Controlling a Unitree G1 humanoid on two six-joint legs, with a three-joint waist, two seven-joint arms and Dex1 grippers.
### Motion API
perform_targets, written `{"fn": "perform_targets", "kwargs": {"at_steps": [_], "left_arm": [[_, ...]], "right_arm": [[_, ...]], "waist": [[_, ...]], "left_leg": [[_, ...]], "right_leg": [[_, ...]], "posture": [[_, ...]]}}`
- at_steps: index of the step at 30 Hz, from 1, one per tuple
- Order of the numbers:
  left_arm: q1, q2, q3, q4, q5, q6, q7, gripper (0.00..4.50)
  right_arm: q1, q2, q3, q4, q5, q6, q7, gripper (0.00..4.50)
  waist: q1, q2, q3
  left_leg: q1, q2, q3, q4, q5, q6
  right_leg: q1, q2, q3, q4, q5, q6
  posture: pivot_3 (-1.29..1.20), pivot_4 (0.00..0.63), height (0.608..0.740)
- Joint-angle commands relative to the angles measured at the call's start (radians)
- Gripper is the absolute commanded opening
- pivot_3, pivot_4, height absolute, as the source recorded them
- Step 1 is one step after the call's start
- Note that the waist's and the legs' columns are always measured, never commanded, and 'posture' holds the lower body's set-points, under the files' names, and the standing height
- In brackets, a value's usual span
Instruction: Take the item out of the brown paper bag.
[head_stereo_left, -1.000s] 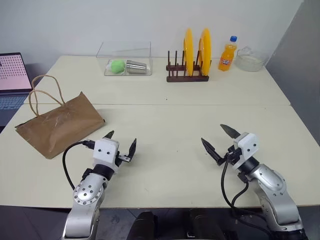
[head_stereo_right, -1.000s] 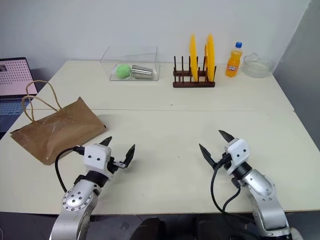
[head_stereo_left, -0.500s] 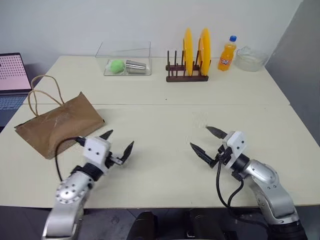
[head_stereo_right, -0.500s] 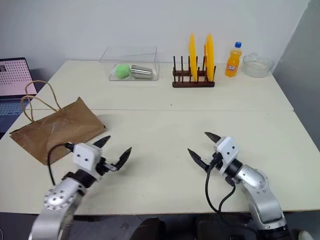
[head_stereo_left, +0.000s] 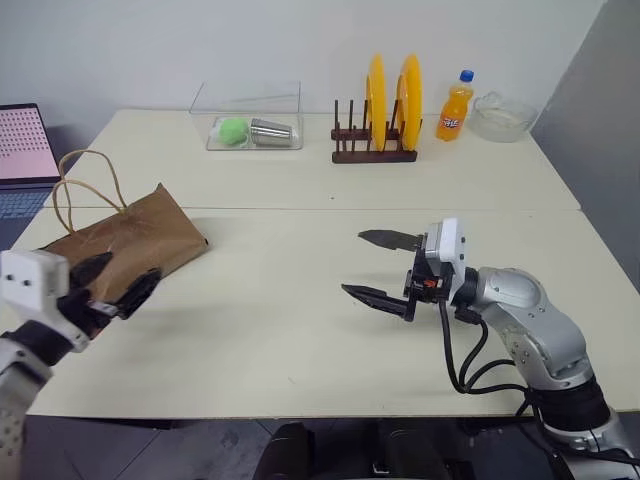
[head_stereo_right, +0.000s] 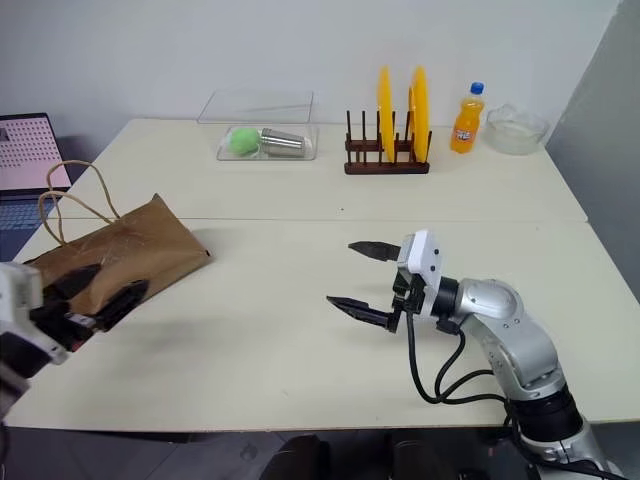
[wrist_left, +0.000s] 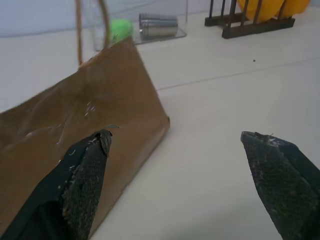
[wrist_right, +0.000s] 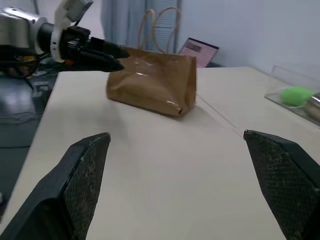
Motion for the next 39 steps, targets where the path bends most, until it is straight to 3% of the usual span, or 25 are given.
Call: {"fn": "perform_targets", "kwargs": {"at_steps": [1, 7, 11, 21, 27, 33, 39], "left_arm": [[-0.016, 0.008, 0.114, -0.018, -0.026, -0.003, 0.042, 4.36], [-0.030, -0.055, 0.170, -0.048, -0.050, 0.009, 0.146, 4.36], [-0.066, -0.007, 0.157, 0.000, -0.066, 0.051, 0.148, 4.36], [-0.273, 0.241, 0.000, 0.362, 0.029, 0.025, -0.037, 4.36], [-0.517, 0.370, -0.202, 0.681, 0.146, -0.104, -0.207, 4.36], [-0.782, 0.410, -0.359, 0.953, 0.259, -0.224, -0.316, 4.36], [-0.934, 0.407, -0.436, 1.110, 0.324, -0.297, -0.395, 4.21]], "right_arm": [[-0.051, -0.001, 0.008, 0.013, 0.039, 0.006, 0.066, 4.50], [-0.122, 0.022, 0.010, 0.086, 0.031, -0.021, 0.108, 4.50], [-0.157, 0.042, 0.010, 0.108, 0.031, -0.026, 0.114, 4.50], [-0.189, 0.051, 0.006, 0.106, 0.018, -0.025, 0.107, 4.50], [-0.186, 0.036, -0.005, 0.079, 0.015, -0.012, 0.089, 4.50], [-0.182, 0.023, -0.010, 0.065, 0.011, -0.002, 0.077, 4.50], [-0.178, 0.013, -0.017, 0.052, 0.011, 0.006, 0.063, 4.50]], "waist": [[0.001, 0.000, 0.000], [0.002, 0.000, 0.000], [0.004, -0.001, -0.001], [0.001, -0.001, 0.000], [0.002, -0.001, 0.000], [0.001, -0.001, -0.001], [-0.005, -0.001, -0.001]], "left_leg": [[0.000, 0.000, 0.000, 0.000, 0.000, 0.000], [0.000, 0.000, 0.000, -0.003, 0.000, 0.000], [0.000, 0.000, 0.000, -0.006, 0.000, 0.000], [0.000, 0.000, 0.000, -0.007, 0.000, -0.001], [-0.002, 0.000, 0.000, -0.008, 0.001, -0.001], [-0.002, 0.000, 0.002, -0.007, 0.000, -0.001], [-0.003, 0.000, 0.002, -0.008, 0.000, -0.001]], "right_leg": [[0.000, 0.000, 0.000, 0.000, 0.000, 0.000], [0.001, 0.000, 0.000, -0.006, 0.002, 0.000], [0.001, 0.000, 0.000, -0.007, 0.004, -0.005], [-0.001, 0.000, -0.001, -0.007, 0.005, -0.006], [-0.003, -0.001, -0.002, -0.007, 0.005, -0.007], [-0.003, -0.001, -0.001, -0.007, 0.005, -0.006], [-0.004, -0.001, -0.001, -0.005, 0.005, -0.006]], "posture": [[0.00, 0.150, 0.740], [0.00, 0.150, 0.740], [0.00, 0.150, 0.740], [0.00, 0.150, 0.740], [0.00, 0.150, 0.740], [0.00, 0.150, 0.740], [0.00, 0.150, 0.740]]}}
